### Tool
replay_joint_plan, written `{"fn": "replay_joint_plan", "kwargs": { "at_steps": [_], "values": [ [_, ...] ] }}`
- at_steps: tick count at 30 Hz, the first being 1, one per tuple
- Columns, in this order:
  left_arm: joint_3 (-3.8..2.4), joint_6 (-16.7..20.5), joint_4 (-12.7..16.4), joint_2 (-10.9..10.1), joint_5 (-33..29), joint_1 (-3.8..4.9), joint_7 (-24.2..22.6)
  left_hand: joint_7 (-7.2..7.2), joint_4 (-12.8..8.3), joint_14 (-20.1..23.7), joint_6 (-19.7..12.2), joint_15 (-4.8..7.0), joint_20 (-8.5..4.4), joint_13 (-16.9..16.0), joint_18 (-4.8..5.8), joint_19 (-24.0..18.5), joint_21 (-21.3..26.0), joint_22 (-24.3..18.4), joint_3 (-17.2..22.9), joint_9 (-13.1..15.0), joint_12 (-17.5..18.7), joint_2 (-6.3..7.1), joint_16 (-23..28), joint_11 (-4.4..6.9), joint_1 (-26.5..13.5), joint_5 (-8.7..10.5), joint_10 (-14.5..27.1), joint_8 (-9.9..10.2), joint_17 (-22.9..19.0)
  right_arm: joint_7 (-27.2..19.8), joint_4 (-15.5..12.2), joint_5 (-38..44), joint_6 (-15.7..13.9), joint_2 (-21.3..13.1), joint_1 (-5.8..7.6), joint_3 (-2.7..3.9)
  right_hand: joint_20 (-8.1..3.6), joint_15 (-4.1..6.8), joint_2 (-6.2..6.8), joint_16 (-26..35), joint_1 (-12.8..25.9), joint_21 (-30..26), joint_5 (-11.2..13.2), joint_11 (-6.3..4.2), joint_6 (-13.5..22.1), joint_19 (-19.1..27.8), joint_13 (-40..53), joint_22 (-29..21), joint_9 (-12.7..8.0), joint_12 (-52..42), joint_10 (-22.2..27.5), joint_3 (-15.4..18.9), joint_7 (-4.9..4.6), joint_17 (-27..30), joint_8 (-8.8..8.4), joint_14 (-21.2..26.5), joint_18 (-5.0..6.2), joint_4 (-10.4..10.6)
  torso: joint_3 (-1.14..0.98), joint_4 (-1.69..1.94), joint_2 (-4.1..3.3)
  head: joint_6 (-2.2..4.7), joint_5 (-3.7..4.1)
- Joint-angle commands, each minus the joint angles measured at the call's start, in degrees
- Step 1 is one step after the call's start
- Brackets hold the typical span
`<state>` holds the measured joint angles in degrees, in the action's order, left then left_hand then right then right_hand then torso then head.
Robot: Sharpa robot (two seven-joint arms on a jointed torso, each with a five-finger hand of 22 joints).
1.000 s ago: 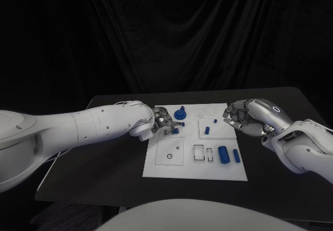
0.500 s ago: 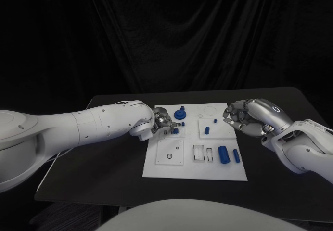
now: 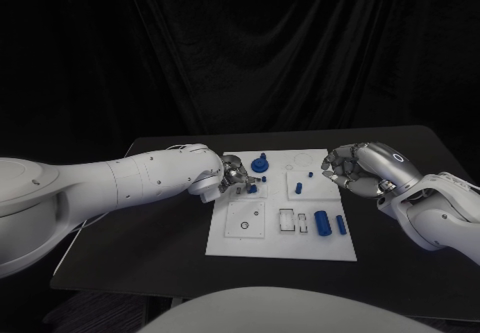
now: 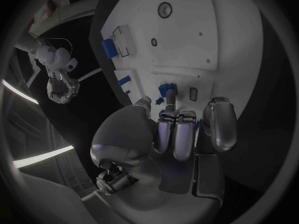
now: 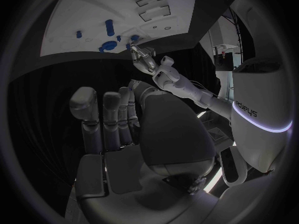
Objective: Assemble the parts on the task board
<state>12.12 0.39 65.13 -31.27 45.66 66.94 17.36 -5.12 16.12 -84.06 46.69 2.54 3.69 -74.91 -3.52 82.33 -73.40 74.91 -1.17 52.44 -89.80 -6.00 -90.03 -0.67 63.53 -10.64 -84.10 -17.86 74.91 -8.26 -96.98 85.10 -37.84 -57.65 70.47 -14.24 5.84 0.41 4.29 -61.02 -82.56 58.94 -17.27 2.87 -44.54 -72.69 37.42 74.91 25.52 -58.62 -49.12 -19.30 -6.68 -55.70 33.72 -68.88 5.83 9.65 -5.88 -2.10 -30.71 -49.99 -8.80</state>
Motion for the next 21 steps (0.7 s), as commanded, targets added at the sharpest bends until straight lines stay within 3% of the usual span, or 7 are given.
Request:
{"fn": "replay_joint_plan", "kwargs": {
  "at_steps": [1,11,21],
  "values": [
    [-0.04,-1.22,-0.14,0.25,-0.22,-0.16,0.05,-0.25,0.07,-5.94,0.27,-0.39,0.42,-15.09,-0.18,-0.11,0.25,10.19,-0.38,-0.59,-0.2,-0.51,0.03,-0.49,0.04,-0.06,-5.9,0.67,15.09,0.96,-0.1,0.11,0.19,-0.02,-0.12,0.04,0.12,-0.03,-0.51,0.27,0.13,-0.16,0.01,0.0,-0.18,-0.08,0.05,6.3,-0.05,-0.33,-0.45,0.03,-0.08,0.08,-0.1,-0.42,0.68,0.46,-0.02,0.02,0.0,-0.01,0.07],
    [-0.04,-1.6,-0.22,0.39,-0.22,-0.21,0.21,-0.77,-0.07,-5.94,0.75,-0.79,0.79,-15.09,-0.23,-0.27,0.44,10.14,-0.79,-4.09,-0.2,-0.79,0.03,-0.95,0.62,-0.21,-5.9,3.99,15.09,1.02,-0.08,0.11,0.32,-0.04,-0.12,0.04,0.11,-0.03,-0.52,0.28,0.17,-0.17,-0.04,-0.01,-0.16,-0.11,0.05,6.31,-0.07,-0.34,-0.45,0.09,-0.07,0.1,-0.13,-0.43,0.68,0.57,-0.04,-0.01,0.0,-0.01,0.05],
    [-0.04,-1.87,-0.14,0.34,-0.22,-0.23,1.64,-0.31,-1.44,-5.94,3.51,-0.6,0.76,-15.09,-0.24,-0.2,0.3,10.17,-0.55,-5.36,-0.2,-0.54,0.03,-0.64,2.55,-0.4,-5.9,4.2,15.09,1.13,-0.04,0.11,0.6,-0.01,-0.15,0.04,0.11,-0.03,-0.52,0.28,0.17,-0.17,-0.04,-0.01,-0.16,-0.11,0.05,6.31,-0.07,-0.34,-0.45,0.09,-0.07,0.1,-0.13,-0.43,0.68,0.57,-0.04,0.01,0.0,-0.01,-0.05]
  ]
}}
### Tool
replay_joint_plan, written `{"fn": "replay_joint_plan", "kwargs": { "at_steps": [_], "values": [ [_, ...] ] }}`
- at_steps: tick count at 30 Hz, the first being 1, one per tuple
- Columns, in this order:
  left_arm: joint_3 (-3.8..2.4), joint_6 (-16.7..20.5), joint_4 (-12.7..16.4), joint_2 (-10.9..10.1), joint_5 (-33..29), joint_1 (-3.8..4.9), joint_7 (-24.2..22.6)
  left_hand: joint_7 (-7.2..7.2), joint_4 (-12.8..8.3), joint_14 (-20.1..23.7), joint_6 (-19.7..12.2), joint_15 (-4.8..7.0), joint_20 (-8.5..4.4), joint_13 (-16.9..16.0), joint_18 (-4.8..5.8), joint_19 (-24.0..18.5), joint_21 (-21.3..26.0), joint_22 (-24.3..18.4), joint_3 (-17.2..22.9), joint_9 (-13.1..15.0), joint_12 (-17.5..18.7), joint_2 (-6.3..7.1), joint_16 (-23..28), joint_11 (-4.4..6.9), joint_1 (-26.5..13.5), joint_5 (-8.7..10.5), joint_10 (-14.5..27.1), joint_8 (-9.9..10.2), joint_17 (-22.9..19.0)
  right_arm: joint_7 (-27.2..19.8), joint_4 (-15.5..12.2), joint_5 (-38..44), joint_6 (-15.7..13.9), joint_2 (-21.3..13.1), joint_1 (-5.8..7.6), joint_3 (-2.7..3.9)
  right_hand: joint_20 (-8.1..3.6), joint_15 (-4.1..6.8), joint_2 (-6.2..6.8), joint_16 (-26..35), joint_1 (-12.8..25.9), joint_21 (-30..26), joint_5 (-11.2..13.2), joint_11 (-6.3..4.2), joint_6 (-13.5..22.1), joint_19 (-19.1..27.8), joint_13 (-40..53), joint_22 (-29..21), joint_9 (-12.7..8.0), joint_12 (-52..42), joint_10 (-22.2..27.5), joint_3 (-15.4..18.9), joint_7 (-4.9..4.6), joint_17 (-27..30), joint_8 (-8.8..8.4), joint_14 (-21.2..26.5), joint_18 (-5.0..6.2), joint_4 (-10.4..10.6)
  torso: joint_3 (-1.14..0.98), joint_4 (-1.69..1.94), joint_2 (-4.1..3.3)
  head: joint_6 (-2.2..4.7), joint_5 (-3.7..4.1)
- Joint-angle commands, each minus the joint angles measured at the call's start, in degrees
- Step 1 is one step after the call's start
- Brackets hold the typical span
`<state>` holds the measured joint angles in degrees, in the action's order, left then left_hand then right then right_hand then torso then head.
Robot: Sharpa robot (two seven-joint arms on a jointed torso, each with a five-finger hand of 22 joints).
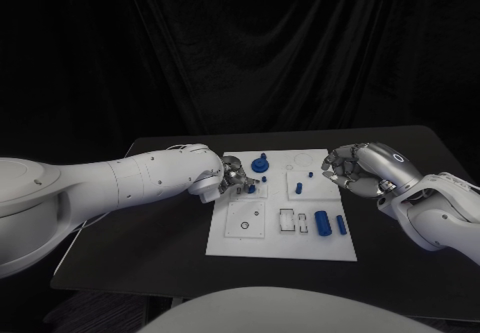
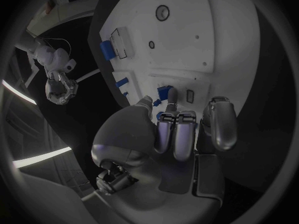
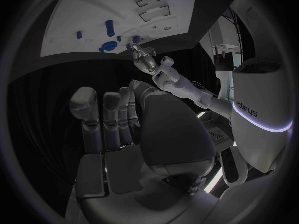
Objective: Assemble the parts on the task board
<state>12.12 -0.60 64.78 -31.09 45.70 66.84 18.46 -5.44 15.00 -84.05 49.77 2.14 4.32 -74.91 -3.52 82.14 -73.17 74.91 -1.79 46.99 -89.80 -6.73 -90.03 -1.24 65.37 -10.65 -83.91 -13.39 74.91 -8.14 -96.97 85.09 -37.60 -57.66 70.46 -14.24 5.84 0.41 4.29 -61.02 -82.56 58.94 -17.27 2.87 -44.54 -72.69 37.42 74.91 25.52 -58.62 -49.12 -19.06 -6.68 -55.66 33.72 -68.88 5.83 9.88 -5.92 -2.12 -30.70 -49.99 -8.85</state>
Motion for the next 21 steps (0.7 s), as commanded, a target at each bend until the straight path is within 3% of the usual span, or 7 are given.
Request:
{"fn": "replay_joint_plan", "kwargs": {
  "at_steps": [1,5,16,21],
  "values": [
    [-0.05,-0.94,0.21,0.15,-0.26,-0.14,0.7,0.07,-0.47,-5.95,0.56,-0.18,0.1,-15.09,-0.25,-0.04,0.13,10.15,0.1,0.09,-0.2,0.22,0.03,-0.02,0.87,-0.41,-6.09,-0.31,15.09,1.04,-0.05,0.12,0.4,0.0,-0.13,0.04,0.11,-0.03,-0.53,0.28,0.17,-0.17,-0.04,-0.01,-0.16,-0.11,0.05,6.31,-0.08,-0.34,-0.45,-0.15,-0.07,0.05,-0.13,-0.43,0.68,0.34,0.01,0.04,-0.02,-0.01,0.0],
    [-0.05,-1.25,0.21,0.15,-0.26,-0.15,1.34,0.25,-1.54,-5.95,0.95,0.01,-0.04,-15.09,-0.25,-0.02,0.11,10.15,0.5,0.09,-0.2,0.37,0.03,0.17,2.08,-0.54,-6.09,-0.38,15.09,1.13,-0.06,0.12,0.56,-0.01,-0.14,0.04,0.11,-0.03,-0.53,0.28,0.17,-0.17,-0.04,-0.01,-0.16,-0.11,0.05,6.31,-0.08,-0.34,-0.45,-0.15,-0.07,0.05,-0.13,-0.43,0.68,0.34,0.02,0.08,-0.02,-0.01,-0.04],
    [-0.05,-1.97,0.24,0.06,-0.26,-0.16,1.98,0.97,-9.49,-5.95,1.07,0.71,-0.78,-15.09,-0.25,0.01,0.19,10.13,7.74,0.15,-0.2,-0.12,0.03,0.89,9.51,-3.55,-6.09,-0.3,15.09,1.28,-0.13,0.12,0.83,-0.08,-0.14,0.04,0.1,-0.02,-0.55,0.23,0.19,-0.26,-0.08,-0.03,-0.14,-0.11,0.05,6.29,-0.1,-0.36,-0.48,-0.08,-0.05,0.0,-0.17,-0.5,0.7,0.44,0.03,0.1,-0.01,-0.01,-0.12],
    [-0.05,-2.0,0.31,-0.19,-0.26,-0.16,1.67,0.91,-10.99,-5.95,0.99,0.69,-0.85,-15.09,-0.25,0.03,0.17,10.14,10.52,0.32,-0.2,0.01,0.03,0.95,9.72,-3.66,-6.09,-0.4,15.09,1.33,-0.15,0.12,0.92,-0.15,-0.14,0.04,0.1,-0.02,-0.55,0.23,0.19,-0.26,-0.08,-0.03,-0.14,-0.11,0.05,6.29,-0.1,-0.36,-0.48,-0.08,-0.05,0.0,-0.17,-0.5,0.7,0.44,0.01,0.07,-0.02,-0.01,-0.14]
  ]
}}
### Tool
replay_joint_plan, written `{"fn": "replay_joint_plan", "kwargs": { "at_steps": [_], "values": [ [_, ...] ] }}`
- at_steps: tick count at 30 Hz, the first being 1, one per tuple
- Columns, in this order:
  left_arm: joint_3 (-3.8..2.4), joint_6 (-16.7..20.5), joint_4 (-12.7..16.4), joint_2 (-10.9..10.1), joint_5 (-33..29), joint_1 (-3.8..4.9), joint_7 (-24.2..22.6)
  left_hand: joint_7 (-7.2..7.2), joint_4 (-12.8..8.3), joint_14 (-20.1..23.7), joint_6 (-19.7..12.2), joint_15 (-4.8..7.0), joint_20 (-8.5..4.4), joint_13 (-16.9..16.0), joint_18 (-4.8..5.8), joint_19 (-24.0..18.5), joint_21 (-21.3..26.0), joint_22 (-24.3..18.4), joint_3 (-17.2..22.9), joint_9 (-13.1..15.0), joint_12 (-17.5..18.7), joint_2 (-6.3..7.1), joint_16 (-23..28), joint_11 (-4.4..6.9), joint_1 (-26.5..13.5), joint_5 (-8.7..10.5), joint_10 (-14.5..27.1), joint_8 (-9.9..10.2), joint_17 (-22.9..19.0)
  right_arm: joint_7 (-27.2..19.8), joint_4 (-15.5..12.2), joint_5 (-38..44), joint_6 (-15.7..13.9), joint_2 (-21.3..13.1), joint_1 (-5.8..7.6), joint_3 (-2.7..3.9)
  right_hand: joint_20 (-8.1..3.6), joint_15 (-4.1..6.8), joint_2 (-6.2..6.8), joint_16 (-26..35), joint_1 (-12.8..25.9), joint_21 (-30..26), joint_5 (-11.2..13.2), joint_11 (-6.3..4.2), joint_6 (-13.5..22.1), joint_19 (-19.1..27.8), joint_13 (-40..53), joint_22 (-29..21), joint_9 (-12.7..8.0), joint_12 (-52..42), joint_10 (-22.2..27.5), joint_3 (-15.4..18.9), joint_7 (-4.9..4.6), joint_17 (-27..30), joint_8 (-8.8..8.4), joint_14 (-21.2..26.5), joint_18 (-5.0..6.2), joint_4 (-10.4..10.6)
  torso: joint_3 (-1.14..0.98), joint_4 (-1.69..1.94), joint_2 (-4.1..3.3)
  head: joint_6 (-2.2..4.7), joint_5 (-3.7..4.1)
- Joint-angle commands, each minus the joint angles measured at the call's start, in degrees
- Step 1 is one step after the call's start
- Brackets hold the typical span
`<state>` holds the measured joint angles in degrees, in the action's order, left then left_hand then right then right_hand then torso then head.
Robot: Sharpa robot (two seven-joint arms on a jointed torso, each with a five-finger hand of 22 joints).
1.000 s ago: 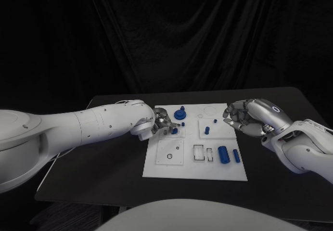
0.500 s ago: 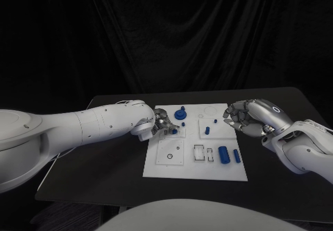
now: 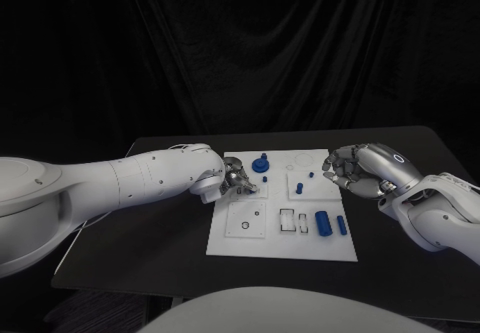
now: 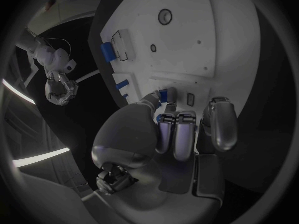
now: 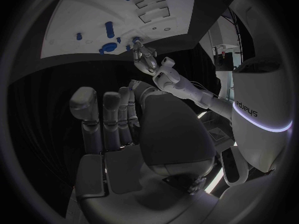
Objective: Assemble the parts on the task board
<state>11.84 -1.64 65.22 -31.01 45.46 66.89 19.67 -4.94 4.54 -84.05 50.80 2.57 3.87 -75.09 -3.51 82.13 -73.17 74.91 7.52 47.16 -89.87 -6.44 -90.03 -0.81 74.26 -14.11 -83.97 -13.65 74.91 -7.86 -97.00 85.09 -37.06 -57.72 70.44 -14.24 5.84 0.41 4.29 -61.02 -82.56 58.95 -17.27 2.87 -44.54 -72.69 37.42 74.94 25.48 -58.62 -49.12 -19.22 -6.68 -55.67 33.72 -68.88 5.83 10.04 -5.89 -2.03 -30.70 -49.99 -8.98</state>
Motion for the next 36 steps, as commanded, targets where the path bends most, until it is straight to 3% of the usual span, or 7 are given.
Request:
{"fn": "replay_joint_plan", "kwargs": {
  "at_steps": [1,9,16,27,31,36],
  "values": [
    [0.24,-0.97,-0.12,-0.32,-0.02,-0.21,0.38,0.46,-0.78,-5.95,-0.06,0.29,-0.39,-14.91,-0.25,0.03,0.18,10.14,1.67,0.19,-0.13,-0.23,0.03,0.5,0.86,-0.2,-6.03,-0.18,15.09,1.06,-0.12,0.12,0.4,-0.09,-0.13,0.04,0.1,-0.02,-0.55,0.23,0.19,-0.26,-0.08,-0.03,-0.14,-0.11,0.05,6.26,-0.05,-0.36,-0.48,0.08,-0.05,0.01,-0.17,-0.5,0.69,0.29,-0.02,-0.02,-0.03,-0.01,-0.02],
    [0.24,-0.99,0.02,-0.84,-0.02,-0.21,-0.68,0.29,-1.93,-5.95,-0.38,0.19,-0.29,-14.91,-0.25,-0.07,0.31,10.12,5.46,0.58,-0.13,0.06,0.03,0.37,-0.01,-0.1,-6.03,-0.38,15.09,1.24,-0.06,0.12,0.61,-0.12,-0.14,0.04,0.09,0.0,-0.59,0.23,0.1,-0.25,-0.09,-0.06,-0.17,-0.15,0.05,6.27,-0.06,-0.37,-0.49,0.09,-0.02,0.01,-0.17,-0.52,0.69,0.29,0.0,-0.02,0.0,-0.01,-0.1],
    [0.24,-1.27,0.08,-1.14,-0.02,-0.21,-1.36,0.01,-1.52,-5.95,-0.83,-0.08,-0.05,-14.91,-0.41,-0.56,1.12,9.91,7.75,0.74,-0.13,1.02,0.03,0.08,-2.39,-0.3,-6.03,-0.34,15.09,1.41,-0.01,0.12,0.86,-0.13,-0.2,0.04,0.09,0.01,-0.69,0.22,0.08,-0.27,-0.1,-0.06,-0.19,-0.16,0.05,6.27,-0.06,-0.38,-0.51,0.07,-0.01,0.01,-0.16,-0.54,0.69,0.35,0.07,0.01,0.02,-0.01,-0.12],
    [0.24,-1.92,0.05,-1.36,-0.02,-0.21,-1.19,-0.24,-1.3,-5.95,-1.21,-0.4,0.3,-14.91,-0.57,-1.13,1.84,9.72,12.43,1.04,-0.13,2.99,0.03,-0.19,-5.35,-4.02,-6.03,-0.36,15.09,1.77,-0.02,0.12,1.39,-0.18,-0.23,0.04,0.07,0.01,-1.08,0.31,0.22,-0.42,-0.31,-0.06,-0.14,-0.17,0.03,6.25,-0.08,-0.38,-0.54,0.11,0.0,0.11,-0.21,-0.54,0.71,0.74,0.07,0.04,0.0,-0.01,0.03],
    [0.24,-2.24,0.08,-1.44,-0.02,-0.21,-0.92,-0.21,-1.58,-5.95,-1.12,-0.37,0.29,-14.91,-0.56,-1.1,1.77,9.74,13.22,1.2,-0.13,3.32,0.03,-0.17,-5.53,-4.55,-6.03,-0.52,15.09,1.88,-0.02,0.12,1.6,-0.18,-0.24,0.04,0.05,0.05,-1.2,0.36,-0.01,-0.57,-0.82,-0.12,-0.18,-0.15,0.02,6.22,-0.06,-0.35,-0.49,0.07,0.08,0.17,-0.16,-0.53,0.73,0.7,0.04,-0.01,0.03,-0.01,0.0],
    [0.24,-2.31,0.18,-1.52,-0.02,-0.21,-0.39,-0.08,-1.89,-5.95,-0.84,-0.28,0.25,-14.91,-0.49,-0.9,1.38,9.83,14.04,1.64,-0.13,3.89,0.03,-0.08,-6.09,-3.13,-6.03,-0.98,15.09,2.02,0.01,0.12,1.87,-0.13,-0.25,0.04,0.04,0.06,-1.23,0.36,-0.13,-0.62,-1.02,-0.14,-0.22,-0.15,0.01,6.22,-0.03,-0.34,-0.47,0.06,0.1,0.17,-0.12,-0.53,0.73,0.66,0.02,-0.07,0.0,-0.01,-0.16]
  ]
}}
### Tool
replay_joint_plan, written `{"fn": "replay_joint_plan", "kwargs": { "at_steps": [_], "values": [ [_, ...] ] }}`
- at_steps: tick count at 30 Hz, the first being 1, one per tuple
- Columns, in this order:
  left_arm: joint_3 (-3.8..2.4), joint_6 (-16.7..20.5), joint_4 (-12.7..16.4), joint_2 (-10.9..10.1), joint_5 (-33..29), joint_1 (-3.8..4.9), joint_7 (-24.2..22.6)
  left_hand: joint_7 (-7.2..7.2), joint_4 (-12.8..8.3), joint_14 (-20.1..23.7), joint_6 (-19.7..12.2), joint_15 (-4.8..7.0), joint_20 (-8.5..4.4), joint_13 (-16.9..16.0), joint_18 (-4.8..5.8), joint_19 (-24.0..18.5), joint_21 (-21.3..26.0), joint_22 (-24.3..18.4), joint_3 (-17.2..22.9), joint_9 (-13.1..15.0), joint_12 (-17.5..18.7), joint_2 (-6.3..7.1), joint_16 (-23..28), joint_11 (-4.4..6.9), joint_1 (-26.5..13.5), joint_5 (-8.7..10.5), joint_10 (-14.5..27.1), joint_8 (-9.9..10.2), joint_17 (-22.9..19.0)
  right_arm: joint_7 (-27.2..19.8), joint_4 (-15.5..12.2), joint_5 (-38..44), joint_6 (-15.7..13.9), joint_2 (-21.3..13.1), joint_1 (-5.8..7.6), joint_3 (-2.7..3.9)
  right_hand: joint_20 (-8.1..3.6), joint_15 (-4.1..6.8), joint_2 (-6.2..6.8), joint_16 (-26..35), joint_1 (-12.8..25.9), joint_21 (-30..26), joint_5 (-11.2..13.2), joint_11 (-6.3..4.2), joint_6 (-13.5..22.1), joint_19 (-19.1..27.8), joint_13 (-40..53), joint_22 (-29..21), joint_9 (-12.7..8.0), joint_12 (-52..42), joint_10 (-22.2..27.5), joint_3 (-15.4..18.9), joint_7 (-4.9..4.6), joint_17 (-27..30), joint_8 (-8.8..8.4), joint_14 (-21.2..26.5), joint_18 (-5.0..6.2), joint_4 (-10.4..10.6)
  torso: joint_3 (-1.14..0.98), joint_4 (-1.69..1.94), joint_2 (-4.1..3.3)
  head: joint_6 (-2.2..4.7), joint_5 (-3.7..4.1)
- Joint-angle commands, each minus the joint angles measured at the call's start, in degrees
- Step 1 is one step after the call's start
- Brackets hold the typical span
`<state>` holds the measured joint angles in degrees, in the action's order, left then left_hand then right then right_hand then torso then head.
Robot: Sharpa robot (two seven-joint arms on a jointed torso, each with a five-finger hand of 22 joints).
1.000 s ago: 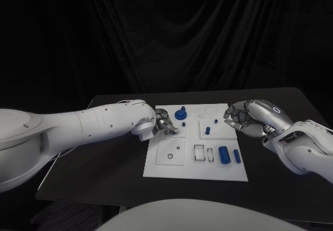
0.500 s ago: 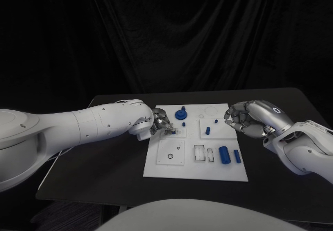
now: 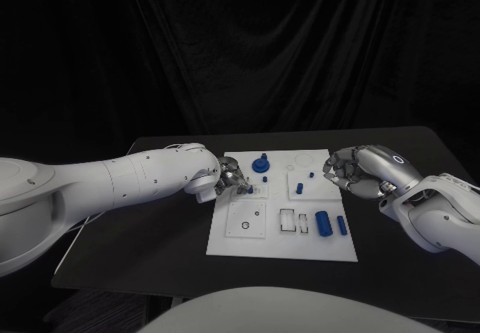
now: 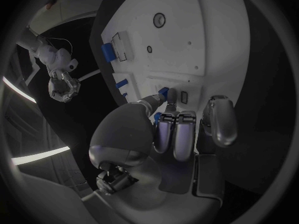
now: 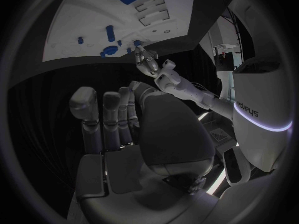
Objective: Assemble the parts on the task board
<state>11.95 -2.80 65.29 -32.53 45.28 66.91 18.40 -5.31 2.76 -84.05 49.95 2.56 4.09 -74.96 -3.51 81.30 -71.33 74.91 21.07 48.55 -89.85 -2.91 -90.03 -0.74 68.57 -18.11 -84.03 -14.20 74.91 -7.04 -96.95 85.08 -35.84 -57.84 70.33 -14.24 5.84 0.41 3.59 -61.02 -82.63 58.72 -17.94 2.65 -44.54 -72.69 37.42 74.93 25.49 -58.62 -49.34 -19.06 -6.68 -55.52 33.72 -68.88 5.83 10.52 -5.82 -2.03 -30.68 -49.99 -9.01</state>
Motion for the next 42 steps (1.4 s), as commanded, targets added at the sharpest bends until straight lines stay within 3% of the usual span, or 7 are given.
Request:
{"fn": "replay_joint_plan", "kwargs": {
  "at_steps": [1,4,7,19,24,33,42],
  "values": [
    [0.13,-1.0,0.15,-0.03,0.16,-0.24,1.01,0.31,-0.14,-5.95,0.05,-0.27,0.01,-15.04,-0.48,-0.03,-0.51,9.85,0.55,0.32,-0.15,0.45,0.03,-0.13,-0.5,1.12,-5.97,-0.5,15.09,1.22,-0.03,0.12,0.7,0.0,-0.14,0.04,0.03,0.07,-0.53,0.36,-0.07,-0.41,-0.38,0.07,-0.23,-0.15,0.01,6.23,-0.04,-0.34,-0.25,-0.1,0.11,0.03,-0.11,-0.54,0.73,0.17,-0.05,-0.08,-0.03,-0.01,-0.15],
    [0.13,-0.27,0.38,-0.15,0.16,-0.25,1.35,0.54,-0.21,-5.95,0.41,-0.12,-0.09,-15.04,-0.42,0.18,-0.86,9.93,0.63,0.85,-0.15,0.78,0.03,0.05,-1.03,2.82,-5.97,-1.1,15.09,1.29,-0.01,0.12,0.84,0.01,-0.15,0.04,0.03,0.08,-0.52,0.37,-0.13,-0.47,-0.44,0.06,-0.28,-0.13,0.01,6.22,-0.02,-0.34,-0.24,-0.09,0.13,0.04,-0.07,-0.53,0.75,0.14,-0.05,-0.1,-0.04,-0.01,-0.2],
    [0.13,0.26,0.57,-0.29,0.16,-0.26,1.61,1.22,1.9,-5.95,1.94,0.29,-0.41,-15.04,-0.12,1.06,-2.38,10.34,-1.94,2.88,-0.15,1.32,0.03,0.62,-3.69,6.25,-5.97,-3.45,15.09,1.32,-0.01,0.12,0.93,0.0,-0.16,0.04,0.02,0.09,-0.52,0.32,-0.21,-0.51,-0.52,0.04,-0.4,-0.13,0.01,6.21,0.02,-0.34,-0.24,-0.07,0.17,-0.01,0.01,-0.58,0.75,0.11,-0.05,-0.08,-0.05,-0.01,-0.16],
    [0.12,9.86,5.66,-4.24,0.16,0.21,-2.62,2.62,7.27,-5.95,3.12,1.61,-1.72,-15.04,0.29,2.42,-4.35,10.86,-8.86,7.98,-0.15,1.64,0.03,1.94,-6.87,7.57,-5.97,-8.49,15.09,1.41,-0.07,0.12,1.01,-0.38,-0.19,0.04,0.01,0.1,-0.5,0.3,-0.25,-0.52,-0.54,0.02,-0.46,-0.14,0.01,6.21,0.03,-0.34,-0.24,-0.04,0.19,-0.03,0.05,-0.6,0.75,0.08,0.0,-0.05,0.02,-0.01,0.26],
    [0.1,12.51,8.7,-6.92,1.2,2.51,-2.95,3.04,7.77,-5.95,3.49,1.91,-2.01,-15.04,0.39,2.71,-4.82,10.99,-9.54,8.9,-0.15,1.49,0.03,2.28,-6.28,6.61,-5.97,-9.38,15.09,1.47,-0.1,0.12,0.92,-0.53,-0.18,0.04,0.0,0.11,-0.49,0.33,-0.24,-0.59,-0.55,0.02,-0.48,-0.11,0.01,6.19,0.04,-0.35,-0.25,-0.02,0.19,0.0,0.06,-0.59,0.77,0.1,-0.03,-0.05,-0.01,-0.01,0.35],
    [0.11,10.03,10.38,-9.58,3.29,7.14,-0.51,3.52,7.9,-5.95,3.4,2.35,-2.47,-15.04,0.48,2.92,-5.16,11.1,-9.15,9.87,-0.15,0.54,0.03,2.76,-3.95,3.41,-5.97,-9.88,15.09,1.67,-0.1,0.12,1.12,-0.58,-0.16,0.04,-0.01,0.11,-0.57,0.36,-0.09,-0.62,-0.58,0.04,-0.5,-0.14,0.0,6.2,0.05,-0.36,-0.28,0.08,0.18,0.04,0.08,-0.59,0.76,0.31,-0.18,-0.08,0.09,-0.01,0.61],
    [0.13,2.23,5.96,-7.44,6.11,8.25,3.17,3.3,8.37,-5.95,3.13,2.28,-2.47,-15.04,0.47,2.81,-4.99,11.06,-9.4,9.73,-0.15,0.93,0.03,2.61,-3.64,3.91,-5.97,-9.33,15.09,1.35,-0.08,0.12,1.07,-0.49,-0.15,0.05,-0.02,0.11,-0.75,0.41,0.09,-0.75,-0.74,0.04,-0.44,-0.13,-0.01,6.17,0.05,-0.35,-0.3,0.14,0.18,0.11,0.06,-0.57,0.78,0.58,-0.22,0.08,-0.17,-0.01,0.6]
  ]
}}
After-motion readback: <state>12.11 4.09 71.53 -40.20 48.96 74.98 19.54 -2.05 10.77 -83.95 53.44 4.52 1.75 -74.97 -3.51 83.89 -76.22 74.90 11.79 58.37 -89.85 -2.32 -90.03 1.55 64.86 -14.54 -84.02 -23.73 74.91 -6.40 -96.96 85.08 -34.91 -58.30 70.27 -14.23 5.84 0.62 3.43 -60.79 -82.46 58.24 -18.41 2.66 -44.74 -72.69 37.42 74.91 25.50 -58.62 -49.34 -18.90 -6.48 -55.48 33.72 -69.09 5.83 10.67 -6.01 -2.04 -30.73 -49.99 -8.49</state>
